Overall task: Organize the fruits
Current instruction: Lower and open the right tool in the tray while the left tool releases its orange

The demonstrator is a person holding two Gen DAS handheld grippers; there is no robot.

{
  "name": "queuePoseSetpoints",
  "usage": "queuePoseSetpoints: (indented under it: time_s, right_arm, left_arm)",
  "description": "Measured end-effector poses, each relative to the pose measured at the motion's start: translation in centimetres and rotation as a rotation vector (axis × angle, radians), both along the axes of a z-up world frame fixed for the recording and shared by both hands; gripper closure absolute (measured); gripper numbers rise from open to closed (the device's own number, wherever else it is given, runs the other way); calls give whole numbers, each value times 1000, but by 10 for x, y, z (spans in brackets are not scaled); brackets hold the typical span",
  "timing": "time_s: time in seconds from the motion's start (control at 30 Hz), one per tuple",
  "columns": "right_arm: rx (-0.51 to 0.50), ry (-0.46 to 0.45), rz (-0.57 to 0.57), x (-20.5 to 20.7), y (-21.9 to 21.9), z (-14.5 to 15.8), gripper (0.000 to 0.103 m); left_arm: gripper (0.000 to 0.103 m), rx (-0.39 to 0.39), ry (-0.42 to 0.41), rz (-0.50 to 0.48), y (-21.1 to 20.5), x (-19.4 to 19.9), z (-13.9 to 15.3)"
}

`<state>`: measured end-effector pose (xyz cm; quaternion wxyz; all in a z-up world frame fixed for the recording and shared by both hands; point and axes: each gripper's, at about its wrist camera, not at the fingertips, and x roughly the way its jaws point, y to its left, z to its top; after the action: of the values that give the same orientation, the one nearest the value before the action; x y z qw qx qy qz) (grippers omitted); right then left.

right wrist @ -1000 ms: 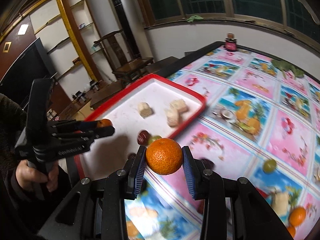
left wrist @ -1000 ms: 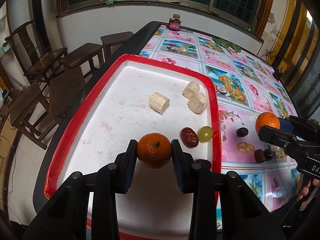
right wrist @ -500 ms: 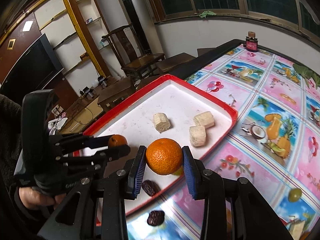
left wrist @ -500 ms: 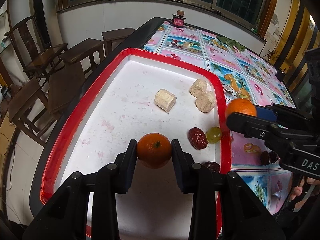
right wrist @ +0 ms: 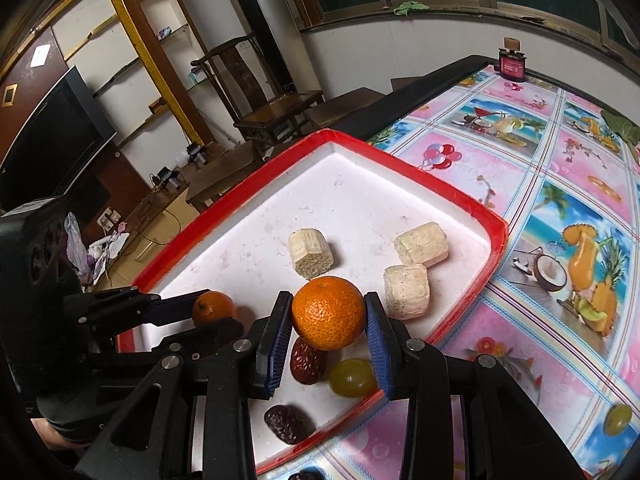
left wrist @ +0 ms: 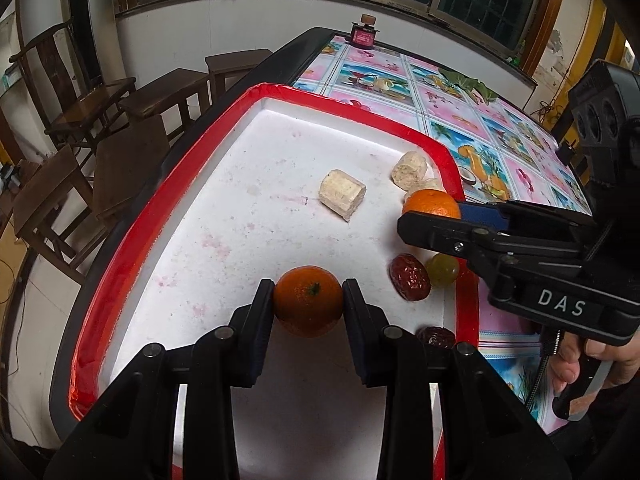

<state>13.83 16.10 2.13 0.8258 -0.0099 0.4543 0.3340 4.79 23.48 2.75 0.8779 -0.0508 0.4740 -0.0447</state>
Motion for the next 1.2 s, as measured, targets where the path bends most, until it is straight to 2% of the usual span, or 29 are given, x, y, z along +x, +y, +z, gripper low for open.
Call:
queuePoseSetpoints:
  time_s: [0.47,0.73,1.2]
  right_arm:
    - [-33,-1,10,11,12,-17,67]
    - [-66,-46,32,4,16,-17,66]
    - [-31,-50,17,-4,5,-6,63]
  left_arm:
    - [71,1,-5,3,3,4,-4]
    - [71,10,-10,-10,-2,4,-5]
    - [71,-2,-1,-16,-6,2,-4]
